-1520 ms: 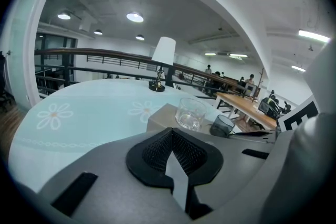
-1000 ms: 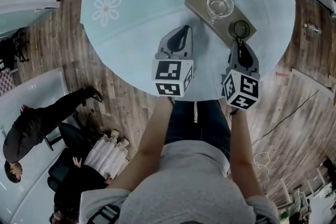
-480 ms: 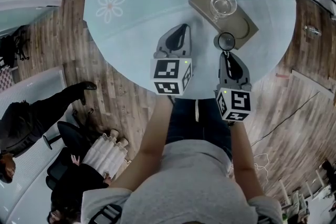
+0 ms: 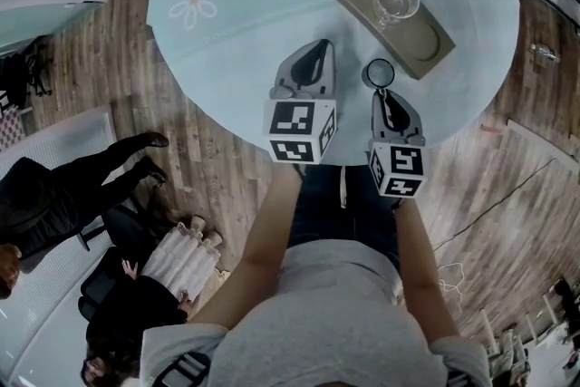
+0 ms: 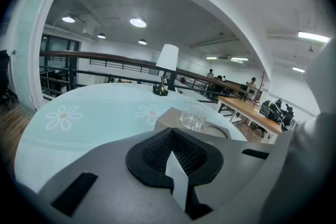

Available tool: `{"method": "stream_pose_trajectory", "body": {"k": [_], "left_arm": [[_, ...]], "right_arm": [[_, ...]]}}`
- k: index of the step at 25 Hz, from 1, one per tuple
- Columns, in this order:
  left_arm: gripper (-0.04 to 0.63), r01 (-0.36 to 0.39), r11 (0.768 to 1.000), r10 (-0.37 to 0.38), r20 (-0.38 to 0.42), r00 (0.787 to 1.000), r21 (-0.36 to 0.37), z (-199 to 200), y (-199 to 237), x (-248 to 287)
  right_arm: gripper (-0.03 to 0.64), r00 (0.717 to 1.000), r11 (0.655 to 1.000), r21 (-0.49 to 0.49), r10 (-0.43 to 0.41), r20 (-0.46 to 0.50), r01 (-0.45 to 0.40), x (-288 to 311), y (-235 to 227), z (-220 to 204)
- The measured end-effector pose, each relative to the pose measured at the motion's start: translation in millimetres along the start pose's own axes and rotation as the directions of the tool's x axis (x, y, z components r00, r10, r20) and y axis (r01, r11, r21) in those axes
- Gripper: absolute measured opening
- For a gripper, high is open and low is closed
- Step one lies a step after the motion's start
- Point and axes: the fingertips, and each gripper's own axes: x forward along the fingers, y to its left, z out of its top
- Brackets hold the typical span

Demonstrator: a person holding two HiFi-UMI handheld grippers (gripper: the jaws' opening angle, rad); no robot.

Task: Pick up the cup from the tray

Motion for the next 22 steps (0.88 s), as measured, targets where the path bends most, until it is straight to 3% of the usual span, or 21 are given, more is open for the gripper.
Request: {"method": "stream_pose_trajectory", "body": {"k": [22], "left_arm": [[0.008,0.015,1.000,-0.015,0.009,1.000,-0.012,-5.1,-3.3,-4.7]], "right_arm": [[0.041,0.996,0.995,-0.100,-0.019,-0.091,0.010,20.2,2.4,-36.5]]}}
